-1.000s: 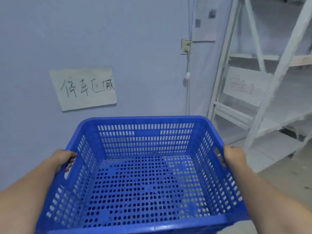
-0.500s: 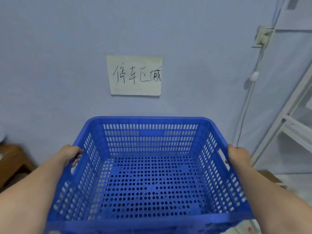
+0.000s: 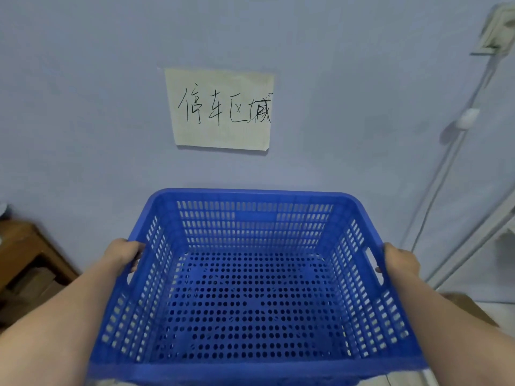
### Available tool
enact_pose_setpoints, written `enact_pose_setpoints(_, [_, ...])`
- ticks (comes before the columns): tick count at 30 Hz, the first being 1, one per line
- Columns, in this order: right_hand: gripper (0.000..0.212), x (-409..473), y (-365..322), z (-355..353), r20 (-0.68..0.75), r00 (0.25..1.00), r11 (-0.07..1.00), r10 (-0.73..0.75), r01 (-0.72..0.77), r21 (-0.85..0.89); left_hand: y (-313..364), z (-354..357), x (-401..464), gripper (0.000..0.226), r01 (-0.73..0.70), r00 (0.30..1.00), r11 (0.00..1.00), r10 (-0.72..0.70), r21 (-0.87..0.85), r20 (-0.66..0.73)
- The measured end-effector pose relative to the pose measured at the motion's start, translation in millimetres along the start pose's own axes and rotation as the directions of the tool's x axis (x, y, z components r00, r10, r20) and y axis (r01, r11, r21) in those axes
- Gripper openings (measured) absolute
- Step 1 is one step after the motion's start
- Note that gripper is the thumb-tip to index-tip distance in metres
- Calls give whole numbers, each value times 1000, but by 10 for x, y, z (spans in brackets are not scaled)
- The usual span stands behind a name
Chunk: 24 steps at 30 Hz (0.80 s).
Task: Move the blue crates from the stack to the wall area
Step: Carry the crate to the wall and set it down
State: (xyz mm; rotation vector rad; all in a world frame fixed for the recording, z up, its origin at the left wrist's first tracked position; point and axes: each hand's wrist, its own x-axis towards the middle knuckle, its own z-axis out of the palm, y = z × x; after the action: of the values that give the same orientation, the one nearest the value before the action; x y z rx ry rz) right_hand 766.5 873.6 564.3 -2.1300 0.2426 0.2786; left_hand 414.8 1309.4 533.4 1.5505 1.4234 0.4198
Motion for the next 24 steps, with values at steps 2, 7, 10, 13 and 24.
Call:
enact_pose_setpoints(2, [35,73,21,123,5,1000,1000,28,-28,-5,-3,61,197,31,12,1000,1000,-12,18,11])
enact_pose_setpoints(7, [45,284,110,446,0,994,994,108,-107,-36,-44,221,628,20,60,997,997,-62,56,39])
enact_pose_setpoints(10, [46,416,125,593,-11,992,989,123,-124,-87,-92,352,850,18,90,992,995,-93,30,88])
enact_pose_setpoints(13, [44,530,73,639,-29,994,983,104,-107,-147,-90,478,1010,15,105,987,994,-107,20,124])
enact_pose_setpoints(24, [26,593,131,787,47,998,975,46,-34,-218,-51,571,1112,17,74,988,996,-79,40,132])
